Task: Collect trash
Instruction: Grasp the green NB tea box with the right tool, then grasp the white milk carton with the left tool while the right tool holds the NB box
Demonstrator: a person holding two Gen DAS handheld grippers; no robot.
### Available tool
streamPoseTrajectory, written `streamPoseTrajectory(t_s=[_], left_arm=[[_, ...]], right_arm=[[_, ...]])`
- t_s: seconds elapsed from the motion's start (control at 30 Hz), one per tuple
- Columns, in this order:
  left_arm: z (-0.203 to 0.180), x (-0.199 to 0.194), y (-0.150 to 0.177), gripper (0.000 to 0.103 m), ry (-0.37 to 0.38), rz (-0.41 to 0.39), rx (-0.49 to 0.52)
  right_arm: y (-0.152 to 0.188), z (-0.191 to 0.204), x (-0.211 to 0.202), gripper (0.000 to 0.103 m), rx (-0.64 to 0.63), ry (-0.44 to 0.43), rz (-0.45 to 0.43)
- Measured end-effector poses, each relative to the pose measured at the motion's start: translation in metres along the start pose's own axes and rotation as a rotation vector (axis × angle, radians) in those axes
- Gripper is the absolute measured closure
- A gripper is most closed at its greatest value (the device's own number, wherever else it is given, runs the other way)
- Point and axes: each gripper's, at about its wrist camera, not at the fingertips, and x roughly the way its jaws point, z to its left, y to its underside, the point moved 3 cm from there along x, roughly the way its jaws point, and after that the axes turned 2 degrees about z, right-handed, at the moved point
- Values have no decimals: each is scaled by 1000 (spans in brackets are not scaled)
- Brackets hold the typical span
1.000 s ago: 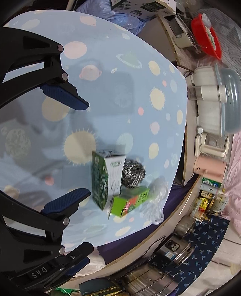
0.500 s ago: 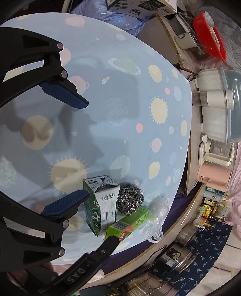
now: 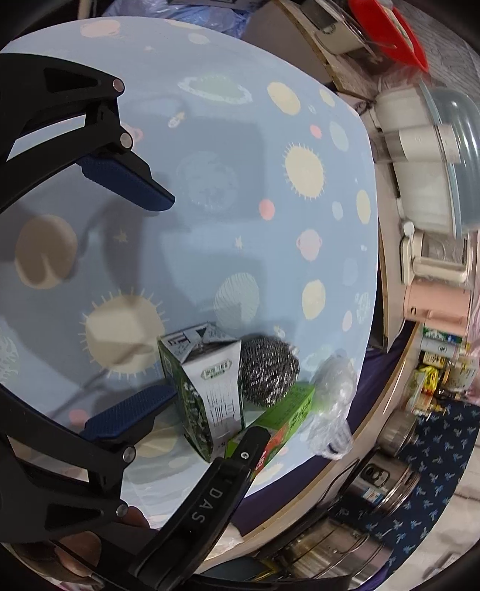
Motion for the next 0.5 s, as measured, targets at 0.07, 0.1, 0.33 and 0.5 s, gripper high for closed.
streamPoseTrajectory(t_s=[0.07,0.1,0.33,0.5], left_arm=[[-8,4,-2,10,14,1,35],[-11,6,-2,10,16,-1,50],[-26,26,-14,9,40,-48,162],[-34,36,-23,7,104,-89,225]], right_arm=[[1,-4,-2,60,12,-6,-1],[1,-8,-5,60,17,-9,-4],[4,-29,-27,61,48,-10,-22],[8,-46,-43,61,77,-7,-29]])
